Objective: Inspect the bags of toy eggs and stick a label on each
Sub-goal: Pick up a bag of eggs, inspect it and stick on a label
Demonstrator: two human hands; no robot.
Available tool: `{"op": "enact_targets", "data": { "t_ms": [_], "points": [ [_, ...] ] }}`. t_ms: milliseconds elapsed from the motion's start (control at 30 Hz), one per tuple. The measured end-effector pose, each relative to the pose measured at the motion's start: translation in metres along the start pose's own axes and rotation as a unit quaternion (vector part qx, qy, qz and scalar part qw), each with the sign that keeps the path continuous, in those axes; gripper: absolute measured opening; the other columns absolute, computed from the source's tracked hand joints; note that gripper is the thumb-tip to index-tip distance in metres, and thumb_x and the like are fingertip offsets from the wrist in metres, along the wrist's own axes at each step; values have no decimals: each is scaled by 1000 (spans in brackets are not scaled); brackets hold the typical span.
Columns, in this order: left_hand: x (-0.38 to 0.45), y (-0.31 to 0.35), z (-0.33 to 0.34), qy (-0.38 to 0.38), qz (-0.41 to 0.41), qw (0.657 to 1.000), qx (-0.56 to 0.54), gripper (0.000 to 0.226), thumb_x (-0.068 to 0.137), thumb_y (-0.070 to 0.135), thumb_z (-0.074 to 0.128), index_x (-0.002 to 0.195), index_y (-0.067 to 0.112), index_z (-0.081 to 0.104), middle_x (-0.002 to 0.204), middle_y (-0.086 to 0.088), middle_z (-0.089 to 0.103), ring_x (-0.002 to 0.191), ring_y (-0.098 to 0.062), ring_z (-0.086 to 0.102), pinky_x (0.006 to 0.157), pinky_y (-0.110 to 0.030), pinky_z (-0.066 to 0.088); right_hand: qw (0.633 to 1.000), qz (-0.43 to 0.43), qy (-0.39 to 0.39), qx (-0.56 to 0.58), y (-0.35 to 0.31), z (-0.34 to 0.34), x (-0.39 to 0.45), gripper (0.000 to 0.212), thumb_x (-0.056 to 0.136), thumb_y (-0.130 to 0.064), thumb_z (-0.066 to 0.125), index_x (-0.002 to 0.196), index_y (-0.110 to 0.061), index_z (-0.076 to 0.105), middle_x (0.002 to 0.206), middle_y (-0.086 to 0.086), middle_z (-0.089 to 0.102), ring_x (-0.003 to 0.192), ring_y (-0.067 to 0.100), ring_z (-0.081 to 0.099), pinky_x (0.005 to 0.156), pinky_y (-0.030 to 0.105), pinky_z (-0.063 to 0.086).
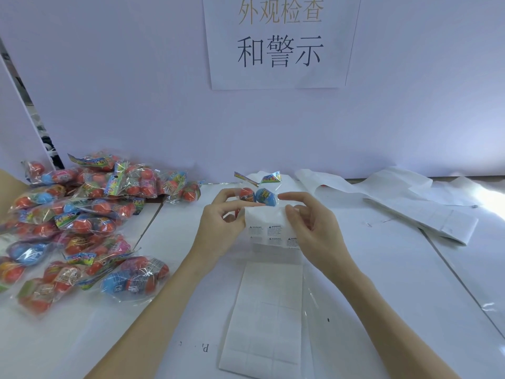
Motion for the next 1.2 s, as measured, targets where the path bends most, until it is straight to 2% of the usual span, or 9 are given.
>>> {"op": "enact_targets", "data": {
  "t_ms": [133,267,433,567,667,800,933,1100,1200],
  "points": [
    [-1,-10,8,-40,-44,998,-2,23,104,7,60,107,13,82,133,5,61,121,-7,59,95,-25,47,998,15,55,-17,4,-11,2,18,106,-16,55,98,-23,70,61,-19,64,55,3,52,50,12,34],
    [1,-11,4,-5,-44,998,40,22,104,8,60,102,13,81,129,4,63,111,-5,61,87,-21,46,997,25,67,-25,5,-11,2,24,107,-22,57,84,-29,64,58,-18,65,54,3,50,49,14,35],
    [-2,-20,9,-17,-98,993,-59,39,109,33,51,107,5,77,122,4,62,94,-8,65,85,-23,52,995,40,87,-40,9,-18,1,31,107,-30,57,78,-18,60,54,-4,61,52,9,42,49,24,32],
    [-5,-7,18,-38,-26,999,14,7,98,22,71,96,19,77,121,4,56,87,-1,57,80,-13,48,994,47,83,-57,11,-19,2,36,106,-31,57,73,-16,57,46,-7,48,50,12,35,48,25,27],
    [-5,-12,17,-25,-35,999,10,9,97,20,73,88,18,74,114,3,58,84,-3,54,76,-11,46,995,58,65,-57,13,-16,2,33,107,-32,55,78,-18,62,50,-10,54,51,10,39,48,22,30],
    [-3,-15,13,-8,-46,999,4,12,95,23,74,93,10,75,113,2,60,84,-9,54,78,-16,49,997,71,32,17,10,-7,0,19,106,-35,58,99,-23,71,78,-12,74,68,0,63,57,14,44],
    [-2,-17,11,3,-57,998,-17,4,92,19,77,93,16,79,111,3,59,86,-9,57,80,-18,50,994,84,31,58,12,-7,2,6,99,-23,71,103,-20,73,99,-7,78,89,9,73,74,30,58],
    [-2,-12,10,5,-41,999,-5,7,94,16,75,99,16,80,120,2,57,83,1,58,76,-10,47,993,91,33,65,14,-10,2,7,96,-20,75,103,-21,74,99,-8,77,86,9,72,74,27,57],
    [-1,-14,4,42,-43,998,-21,7,95,18,74,91,19,80,116,4,60,81,-3,58,80,-17,49,993,81,21,77,12,-7,2,5,95,-17,77,98,-21,75,93,-9,78,80,8,71,70,21,56]
  ]
}}
Point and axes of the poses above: each hand's wrist, its own x-axis towards the middle knuckle, its own z-axis out of the palm, y = z × x, the point moved 8 cm from there along x, towards the middle knuckle
